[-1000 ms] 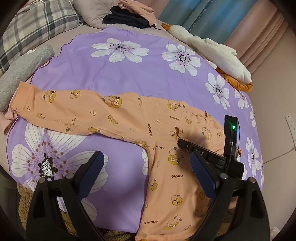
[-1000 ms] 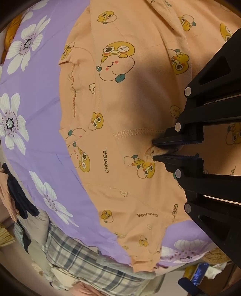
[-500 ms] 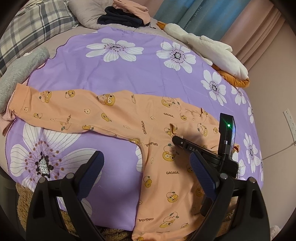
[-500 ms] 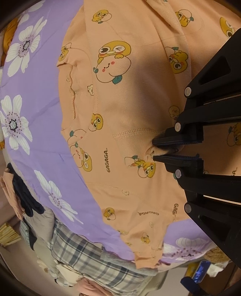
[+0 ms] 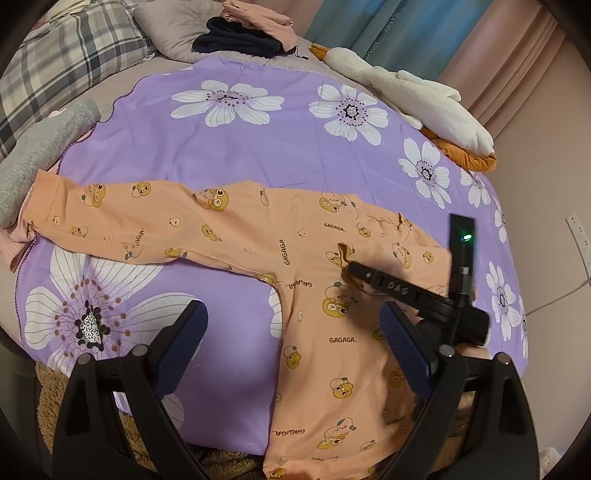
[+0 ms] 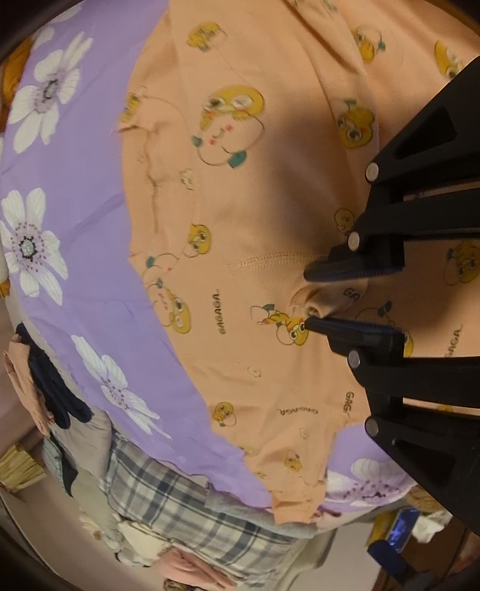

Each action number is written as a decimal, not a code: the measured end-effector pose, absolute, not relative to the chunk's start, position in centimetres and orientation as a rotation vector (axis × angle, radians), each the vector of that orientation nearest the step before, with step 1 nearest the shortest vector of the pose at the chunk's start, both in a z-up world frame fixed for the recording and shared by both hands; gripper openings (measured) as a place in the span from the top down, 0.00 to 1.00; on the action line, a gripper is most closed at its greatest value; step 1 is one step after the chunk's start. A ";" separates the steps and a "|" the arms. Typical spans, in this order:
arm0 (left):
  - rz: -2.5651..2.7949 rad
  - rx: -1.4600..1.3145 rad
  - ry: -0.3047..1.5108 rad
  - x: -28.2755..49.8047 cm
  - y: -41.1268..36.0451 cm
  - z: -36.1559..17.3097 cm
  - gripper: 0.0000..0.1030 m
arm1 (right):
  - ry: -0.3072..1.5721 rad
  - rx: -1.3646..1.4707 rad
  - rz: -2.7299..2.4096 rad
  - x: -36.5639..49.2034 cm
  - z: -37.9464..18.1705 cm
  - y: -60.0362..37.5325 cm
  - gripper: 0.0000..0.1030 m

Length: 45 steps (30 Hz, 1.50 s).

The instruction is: Fold small clothes

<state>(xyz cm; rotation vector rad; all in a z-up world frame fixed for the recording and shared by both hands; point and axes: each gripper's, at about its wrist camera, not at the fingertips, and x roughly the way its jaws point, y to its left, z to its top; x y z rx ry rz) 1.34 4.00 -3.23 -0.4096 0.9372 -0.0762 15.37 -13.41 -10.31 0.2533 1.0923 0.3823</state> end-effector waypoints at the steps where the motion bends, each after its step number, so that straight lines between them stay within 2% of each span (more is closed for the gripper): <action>1: -0.077 -0.409 0.939 1.3 4.0 -3.3 0.09 | 1.076 0.238 0.375 15.1 -9.8 -13.3 0.59; 2: -0.077 -0.408 0.940 1.3 4.0 -3.3 0.09 | 1.045 0.213 0.364 14.7 -8.9 -13.3 0.42; 4: -0.076 -0.406 0.942 1.4 4.0 -3.3 0.09 | 0.979 0.165 0.337 13.7 -6.9 -13.7 0.34; 7: -0.082 -0.405 0.941 1.6 3.8 -3.3 0.09 | 0.899 0.121 0.310 12.6 -4.5 -14.8 0.33; 11: -0.085 -0.405 0.952 1.9 3.6 -3.7 0.09 | 0.821 0.195 0.277 11.6 -1.8 -18.4 0.25; 16: -0.088 -0.405 0.965 2.3 3.3 -4.0 0.09 | 0.794 0.264 0.201 10.6 -1.0 -21.8 0.25; 25: -0.114 -0.386 0.988 3.1 2.1 -4.6 0.09 | 0.847 0.200 0.048 8.9 -2.7 -24.3 0.25; 31: -0.124 -0.391 1.004 4.4 1.5 -5.7 0.09 | 0.874 0.253 0.018 8.3 -3.9 -26.5 0.25; 39: -0.251 -0.477 1.035 9.4 0.8 -8.4 0.10 | 0.900 0.335 -0.064 7.3 -5.2 -29.9 0.25; 45: -0.324 -0.577 1.109 14.1 -1.1 -11.1 0.17 | 0.894 0.375 -0.110 6.4 -5.3 -32.3 0.25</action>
